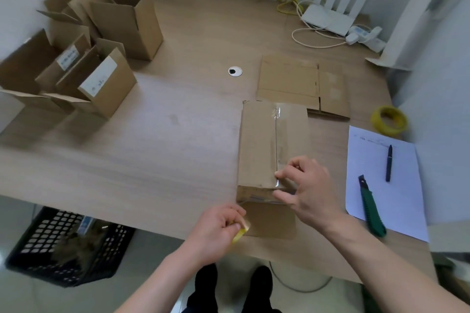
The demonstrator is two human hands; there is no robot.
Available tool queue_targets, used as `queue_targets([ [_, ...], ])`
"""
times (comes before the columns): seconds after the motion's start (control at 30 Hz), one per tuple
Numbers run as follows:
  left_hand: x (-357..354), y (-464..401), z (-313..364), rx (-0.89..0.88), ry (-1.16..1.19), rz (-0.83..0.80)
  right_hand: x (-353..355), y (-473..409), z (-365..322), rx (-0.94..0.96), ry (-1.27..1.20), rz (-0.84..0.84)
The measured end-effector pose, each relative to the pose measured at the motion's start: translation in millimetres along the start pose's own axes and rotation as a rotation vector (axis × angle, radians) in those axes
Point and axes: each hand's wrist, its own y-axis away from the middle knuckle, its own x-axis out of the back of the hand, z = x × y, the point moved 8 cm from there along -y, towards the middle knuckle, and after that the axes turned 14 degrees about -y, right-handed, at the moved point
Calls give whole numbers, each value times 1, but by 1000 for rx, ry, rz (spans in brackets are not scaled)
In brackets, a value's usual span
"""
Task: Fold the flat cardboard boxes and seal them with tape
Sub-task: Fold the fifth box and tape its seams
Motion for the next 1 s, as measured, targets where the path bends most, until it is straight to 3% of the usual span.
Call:
queue_targets([
  [0.17,4,6,-1,14,9,-14,-8,2,-3,86,144,53],
  [0.33,25,10,23,32,254,5,-1,-5,-14,0,78,-112],
  [0.4,36,14,35,27,387,22,17,4,-14,-109,-196,-50],
  [0.5,42,18,52,17,525,41,35,46,-11,-324,-646,241],
  [0.6,33,20,64,36,686,78,-1,83,-29,-506,-1072,100],
  [0.67,19,20,73,54,775,51,-19,92,-39,-573,-1232,19],
  [0.8,-12,20,81,129,857,-19,-21,97,-39,-629,-1271,88],
  [1.0,-30,22,92,19,548,3,4,100,-13,-649,-1086,247],
])
